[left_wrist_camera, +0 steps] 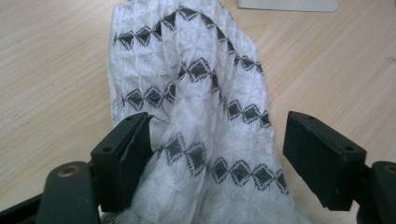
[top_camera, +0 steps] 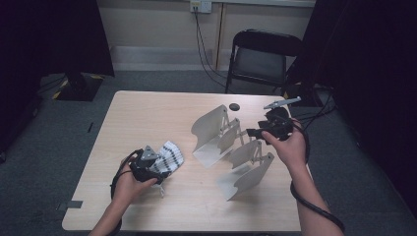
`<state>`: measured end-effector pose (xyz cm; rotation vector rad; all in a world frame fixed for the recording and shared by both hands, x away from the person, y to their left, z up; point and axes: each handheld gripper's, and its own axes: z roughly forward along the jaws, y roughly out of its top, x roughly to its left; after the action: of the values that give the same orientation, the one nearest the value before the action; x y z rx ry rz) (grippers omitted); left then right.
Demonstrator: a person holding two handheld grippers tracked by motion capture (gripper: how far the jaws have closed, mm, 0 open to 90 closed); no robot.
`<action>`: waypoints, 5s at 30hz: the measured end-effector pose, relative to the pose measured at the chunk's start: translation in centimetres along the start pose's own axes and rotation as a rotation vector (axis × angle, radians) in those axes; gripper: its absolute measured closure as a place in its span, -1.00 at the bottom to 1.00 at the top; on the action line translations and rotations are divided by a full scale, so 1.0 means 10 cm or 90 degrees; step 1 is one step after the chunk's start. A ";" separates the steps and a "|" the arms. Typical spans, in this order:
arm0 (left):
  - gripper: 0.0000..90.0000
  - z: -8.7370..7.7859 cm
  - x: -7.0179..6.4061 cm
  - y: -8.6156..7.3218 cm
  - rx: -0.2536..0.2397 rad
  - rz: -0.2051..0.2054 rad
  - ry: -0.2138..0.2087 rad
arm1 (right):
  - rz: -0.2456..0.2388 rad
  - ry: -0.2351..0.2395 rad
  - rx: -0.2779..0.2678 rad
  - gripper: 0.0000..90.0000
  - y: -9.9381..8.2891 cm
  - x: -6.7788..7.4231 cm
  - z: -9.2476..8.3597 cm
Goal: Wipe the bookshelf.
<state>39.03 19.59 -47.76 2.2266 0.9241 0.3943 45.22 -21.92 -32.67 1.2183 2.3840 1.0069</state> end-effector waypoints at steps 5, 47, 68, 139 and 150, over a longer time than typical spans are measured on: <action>-0.48 0.01 -0.01 -0.01 0.005 0.007 -0.003 | 0.010 -0.009 0.014 0.06 0.03 -0.02 0.16; -0.44 -0.04 0.02 -0.02 -0.010 -0.006 -0.002 | 0.052 0.014 0.068 0.89 0.00 -0.06 0.42; -0.44 -0.06 0.04 -0.01 -0.012 -0.017 0.001 | 0.009 0.092 0.082 0.89 -0.01 0.01 0.26; -0.38 -0.04 0.09 -0.03 0.000 -0.024 0.006 | 0.132 -0.040 0.010 -0.63 -1.43 -0.70 0.51; -0.19 -0.07 0.12 -0.02 -0.002 -0.033 -0.001 | 0.054 -0.109 -0.006 -0.66 -1.71 -0.62 0.63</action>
<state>39.41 20.89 -47.34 2.1956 0.9769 0.3696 42.06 -30.79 -49.43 1.3550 2.2108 0.8985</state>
